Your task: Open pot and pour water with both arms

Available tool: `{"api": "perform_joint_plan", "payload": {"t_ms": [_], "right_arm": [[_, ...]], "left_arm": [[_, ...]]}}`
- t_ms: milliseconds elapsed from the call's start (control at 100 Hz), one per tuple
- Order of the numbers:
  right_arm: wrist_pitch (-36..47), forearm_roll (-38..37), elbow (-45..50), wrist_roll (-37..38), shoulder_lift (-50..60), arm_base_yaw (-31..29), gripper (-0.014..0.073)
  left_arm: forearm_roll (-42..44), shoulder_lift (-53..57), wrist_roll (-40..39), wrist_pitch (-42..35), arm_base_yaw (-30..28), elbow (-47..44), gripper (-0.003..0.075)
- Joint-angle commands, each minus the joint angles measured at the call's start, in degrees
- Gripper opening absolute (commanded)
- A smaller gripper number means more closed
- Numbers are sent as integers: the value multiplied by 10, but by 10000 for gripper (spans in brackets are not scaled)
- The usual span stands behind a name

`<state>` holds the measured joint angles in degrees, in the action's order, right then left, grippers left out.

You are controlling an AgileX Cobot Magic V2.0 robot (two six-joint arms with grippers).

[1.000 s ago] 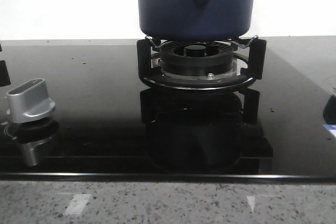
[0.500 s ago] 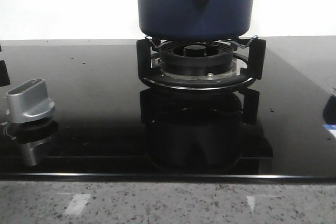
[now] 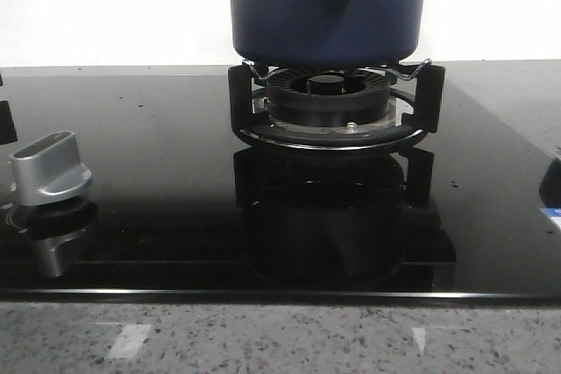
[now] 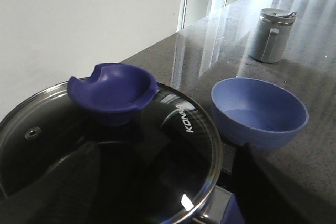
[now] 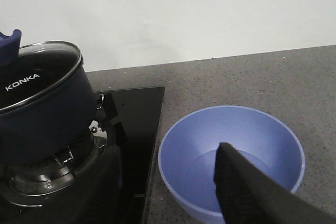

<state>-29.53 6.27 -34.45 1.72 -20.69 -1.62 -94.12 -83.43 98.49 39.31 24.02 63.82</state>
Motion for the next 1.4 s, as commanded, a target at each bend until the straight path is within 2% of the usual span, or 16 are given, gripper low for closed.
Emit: {"api": "perform_joint_plan", "payload": {"t_ms": [0,250,570,870,1390], "right_arm": [[46,-3,-20,-6,-9,2,363],[46,-3,-20,-6,-9,2,363],[46,-3,-20,-6,-9,2,363],[85,-3,-20,-6,-9,2,363],[55,-1,-20,-6,-9,2,363]], "left_arm": [[-55,9,27,19,-1,22,463],[-132,-1,140,21,4,22,463],[-132,-1,140,16,4,42,463],[-132,-28,134,3,12,53,463],[-132,-101,134,-1,36,125,463]]}}
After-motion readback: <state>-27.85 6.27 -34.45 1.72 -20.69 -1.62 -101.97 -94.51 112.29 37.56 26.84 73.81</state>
